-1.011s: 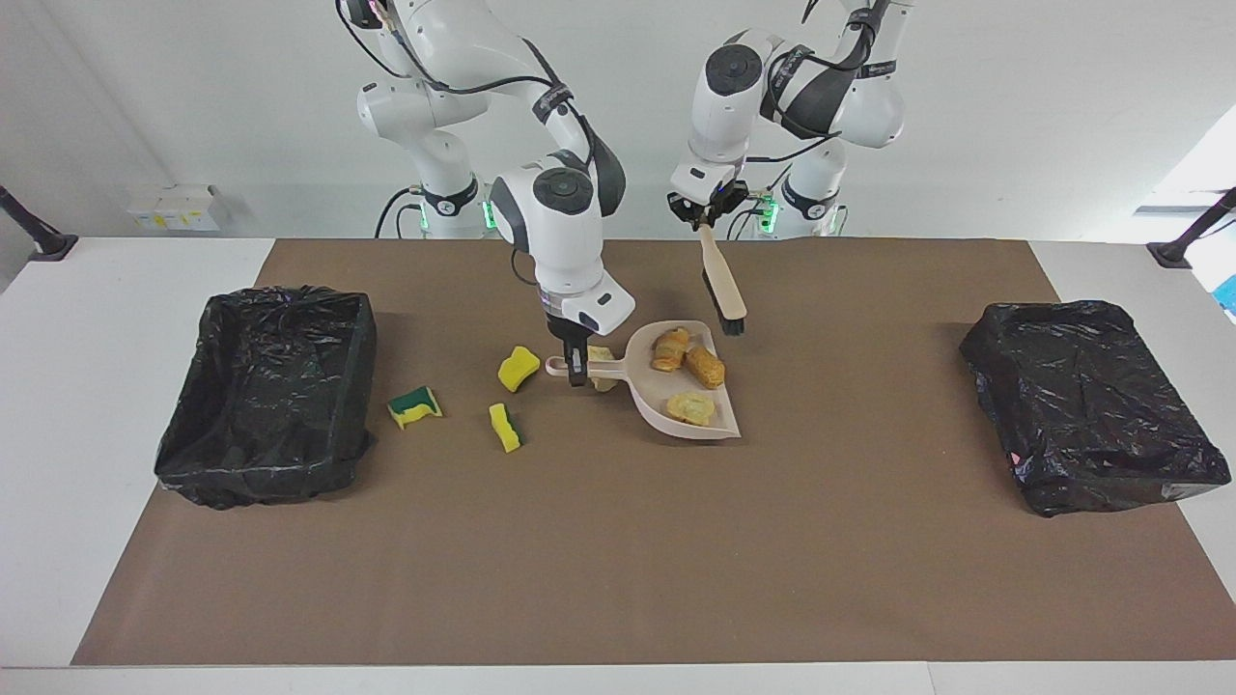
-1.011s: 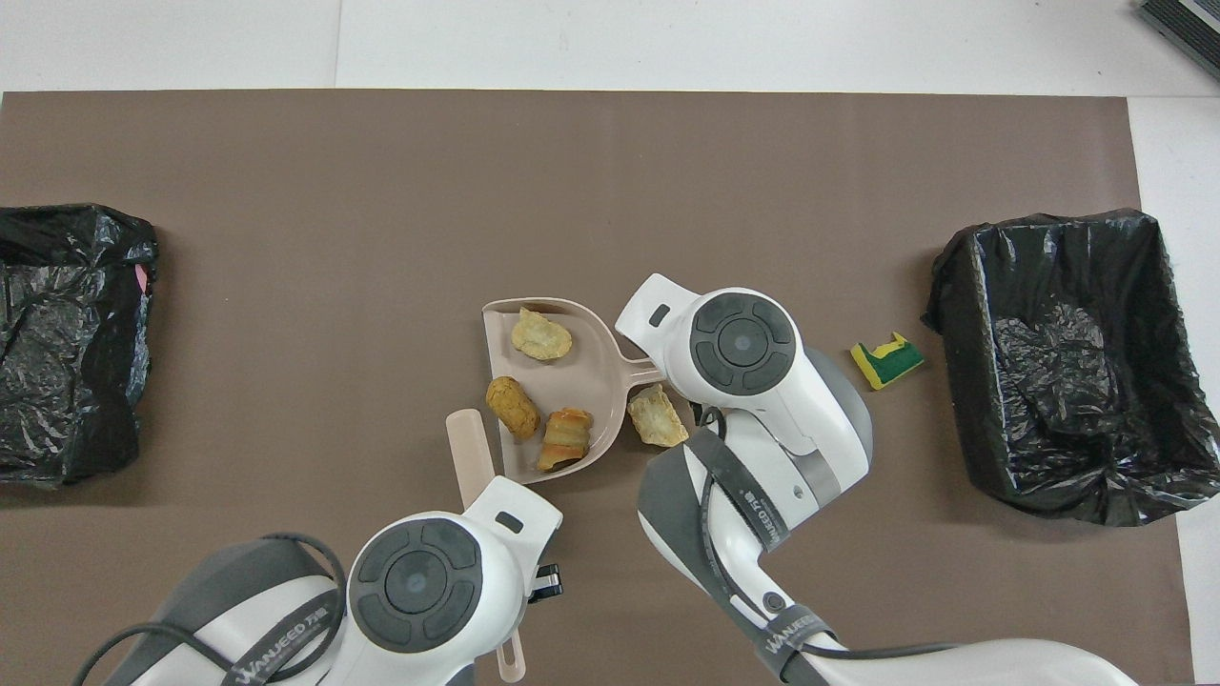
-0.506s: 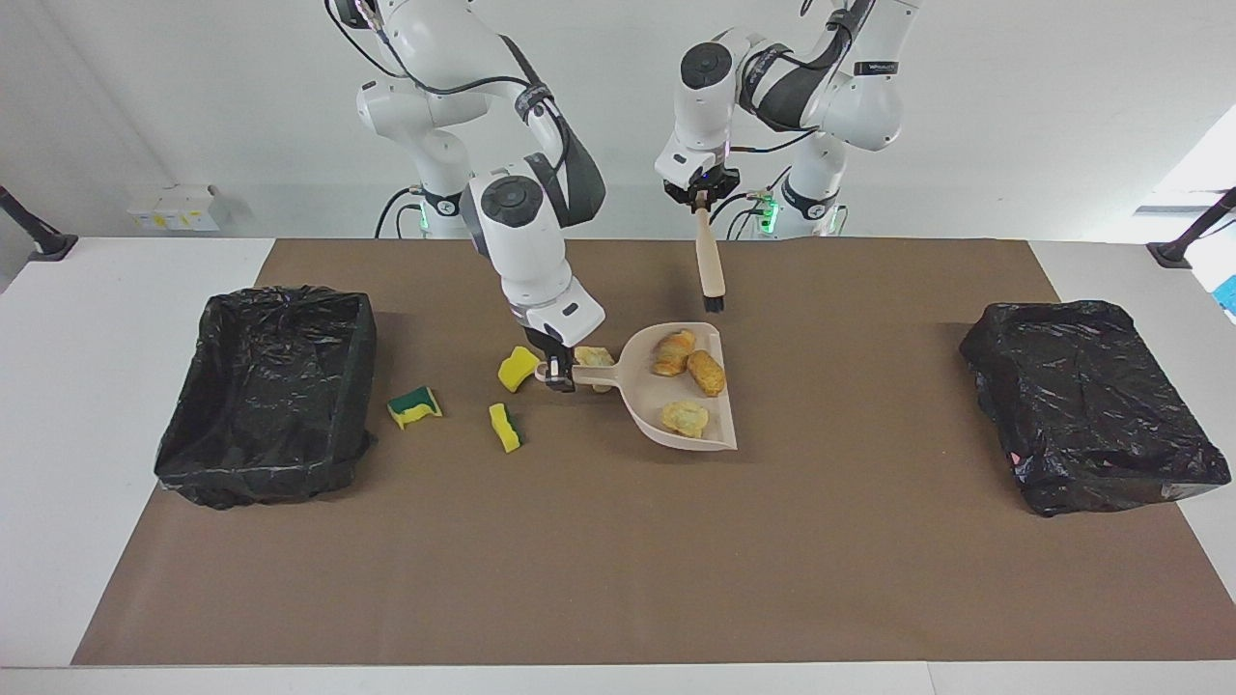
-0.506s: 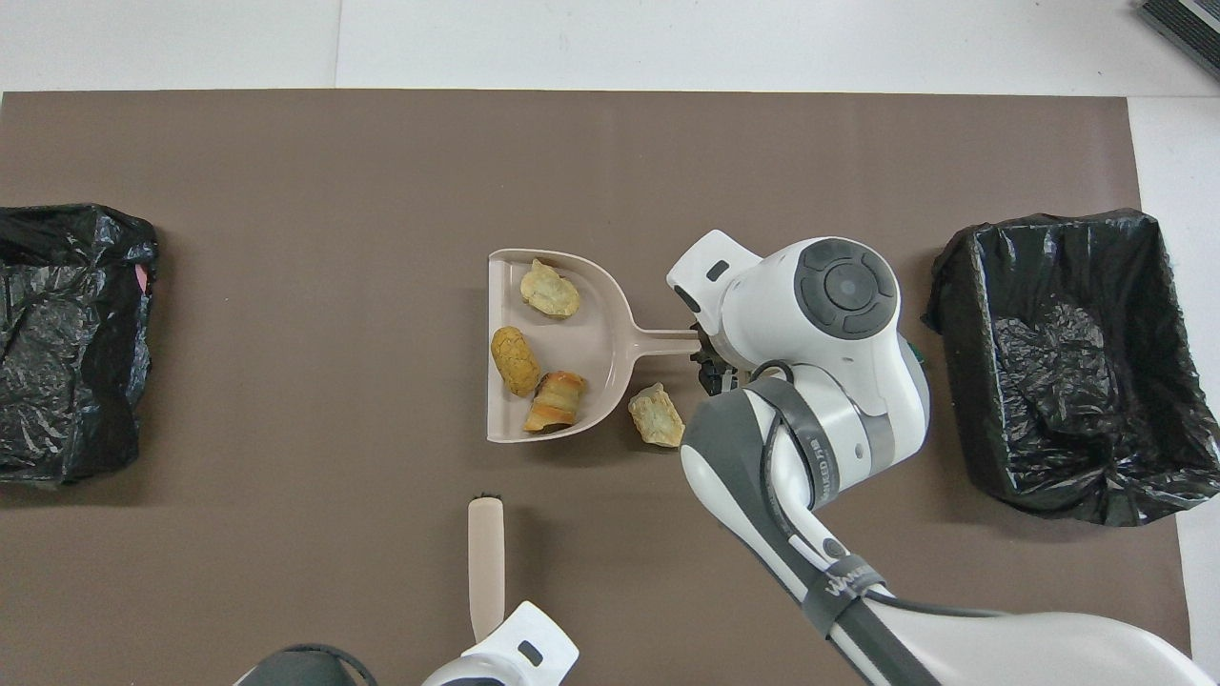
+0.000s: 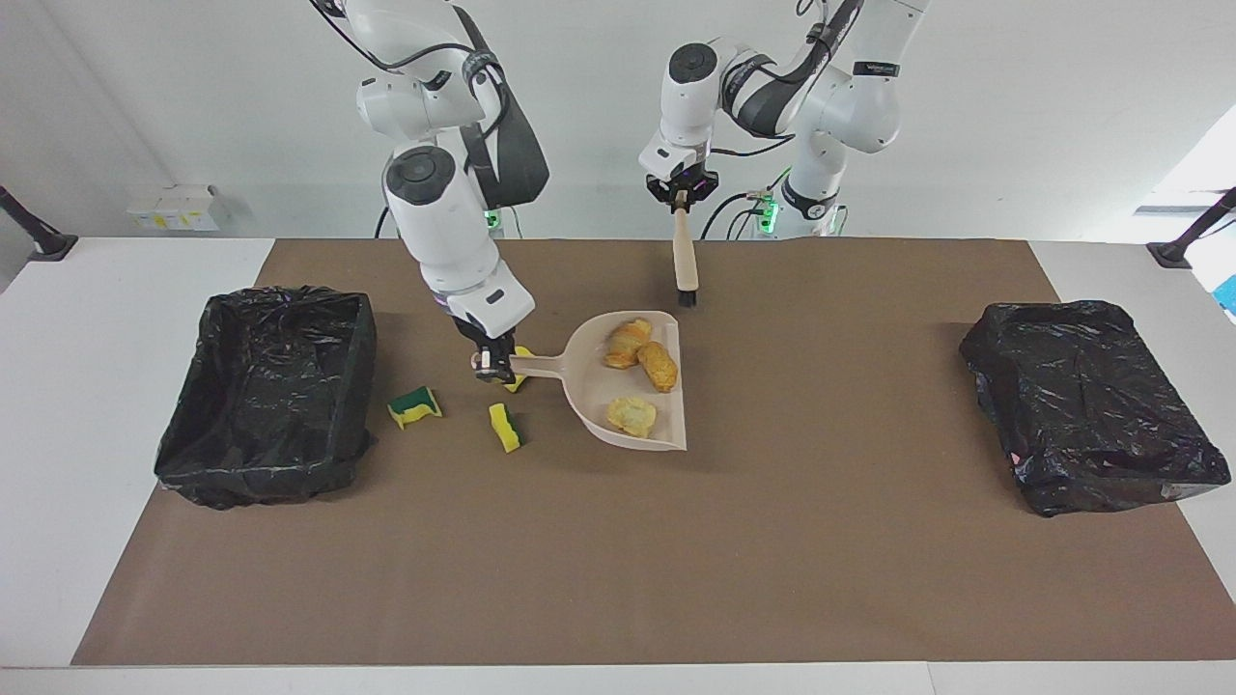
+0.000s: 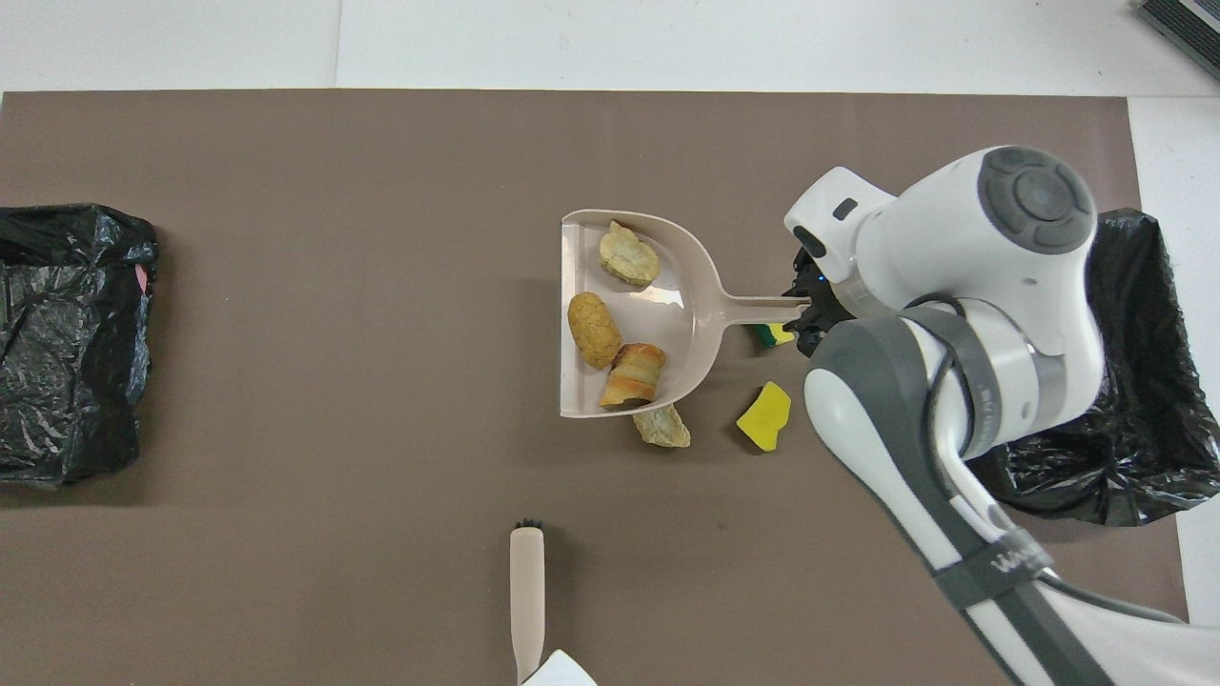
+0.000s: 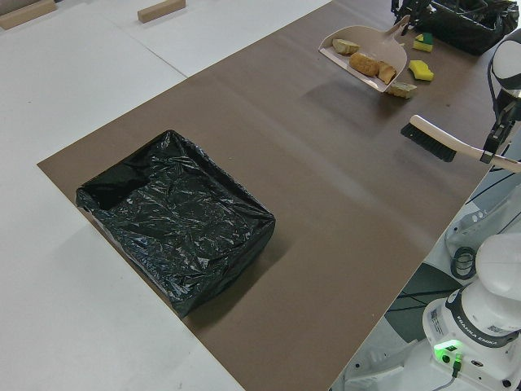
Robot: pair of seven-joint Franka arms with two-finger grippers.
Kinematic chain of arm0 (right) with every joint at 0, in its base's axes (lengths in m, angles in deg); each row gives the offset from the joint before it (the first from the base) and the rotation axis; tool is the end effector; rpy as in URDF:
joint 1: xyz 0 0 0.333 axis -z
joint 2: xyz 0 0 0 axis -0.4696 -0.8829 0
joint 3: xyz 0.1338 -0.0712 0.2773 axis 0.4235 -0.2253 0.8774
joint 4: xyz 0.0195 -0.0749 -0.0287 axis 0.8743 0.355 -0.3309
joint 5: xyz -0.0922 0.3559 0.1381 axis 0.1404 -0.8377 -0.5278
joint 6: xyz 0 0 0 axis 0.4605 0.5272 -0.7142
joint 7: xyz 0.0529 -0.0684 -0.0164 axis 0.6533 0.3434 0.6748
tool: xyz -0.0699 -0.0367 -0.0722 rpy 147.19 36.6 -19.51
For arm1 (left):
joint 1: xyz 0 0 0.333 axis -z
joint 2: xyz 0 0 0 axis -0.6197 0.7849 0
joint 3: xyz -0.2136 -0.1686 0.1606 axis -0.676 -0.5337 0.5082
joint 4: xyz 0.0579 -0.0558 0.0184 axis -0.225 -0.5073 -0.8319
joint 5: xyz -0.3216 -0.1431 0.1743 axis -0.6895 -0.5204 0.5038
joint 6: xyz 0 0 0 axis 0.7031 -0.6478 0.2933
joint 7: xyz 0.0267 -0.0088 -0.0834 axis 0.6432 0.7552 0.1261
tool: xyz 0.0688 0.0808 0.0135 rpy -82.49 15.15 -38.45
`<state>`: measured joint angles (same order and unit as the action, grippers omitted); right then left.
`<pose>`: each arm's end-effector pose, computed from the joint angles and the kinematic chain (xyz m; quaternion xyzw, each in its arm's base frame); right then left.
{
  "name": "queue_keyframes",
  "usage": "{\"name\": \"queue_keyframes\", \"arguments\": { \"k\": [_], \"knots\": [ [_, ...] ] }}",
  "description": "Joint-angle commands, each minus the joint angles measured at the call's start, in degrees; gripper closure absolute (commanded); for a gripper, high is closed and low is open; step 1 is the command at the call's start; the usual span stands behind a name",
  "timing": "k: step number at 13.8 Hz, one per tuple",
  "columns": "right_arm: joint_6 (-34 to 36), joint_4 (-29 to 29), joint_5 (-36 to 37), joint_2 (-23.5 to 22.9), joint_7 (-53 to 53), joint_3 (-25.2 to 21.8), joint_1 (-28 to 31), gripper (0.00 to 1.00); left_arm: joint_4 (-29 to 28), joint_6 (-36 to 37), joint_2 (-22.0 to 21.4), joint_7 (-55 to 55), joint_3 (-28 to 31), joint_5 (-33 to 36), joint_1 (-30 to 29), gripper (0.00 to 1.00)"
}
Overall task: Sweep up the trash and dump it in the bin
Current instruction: 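Carry the dustpan with the right gripper over the nearer black bin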
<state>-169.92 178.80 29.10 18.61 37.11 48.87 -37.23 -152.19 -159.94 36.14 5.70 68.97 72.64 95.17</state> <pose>0.5959 0.1567 0.4645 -0.7136 -0.6985 -0.0421 0.0330 0.1649 -0.3421 0.3685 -0.9950 0.0264 0.0958 0.0119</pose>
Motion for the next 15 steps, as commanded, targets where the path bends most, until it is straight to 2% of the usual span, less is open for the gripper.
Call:
{"name": "queue_keyframes", "arguments": {
  "k": [1, 7, 8, 9, 11, 12, 15],
  "knots": [
    [5.22, -1.98, -0.87, 1.44, 6.84, 0.28, 5.15, 1.00, -1.33, -4.16, 2.56, -2.22, 0.76, -1.09, 1.92, 1.00],
    [12.17, -2.78, 2.03, 3.46, 18.70, 0.11, 16.75, 1.00, -1.68, -4.25, 3.10, -3.89, 0.76, -1.18, 2.10, 1.00],
    [12.53, -2.78, 2.12, 3.46, 21.94, 0.02, 19.38, 1.00, -1.68, -4.16, 3.18, -3.63, 0.76, -1.27, 2.01, 0.98],
    [12.53, -2.78, 2.65, 3.55, 24.76, 0.02, 21.85, 1.00, -1.42, -3.99, 3.44, -3.28, 0.85, -1.44, 1.92, 0.81],
    [12.18, -2.78, 5.89, 3.55, 28.90, 0.10, 26.16, 1.00, 0.15, -4.07, 5.28, -2.66, 1.03, -1.45, 0.96, 0.18],
    [11.74, -2.78, 7.47, 3.55, 30.75, 0.10, 28.09, 1.00, 1.38, -4.07, 6.77, -2.49, 1.20, -1.36, 0.00, 0.00],
    [11.21, -2.78, 11.08, 4.08, 32.35, 0.10, 33.89, 1.00, 9.63, -1.71, 11.78, 4.18, 1.20, -0.49, -6.93, 0.00]
  ]
}}
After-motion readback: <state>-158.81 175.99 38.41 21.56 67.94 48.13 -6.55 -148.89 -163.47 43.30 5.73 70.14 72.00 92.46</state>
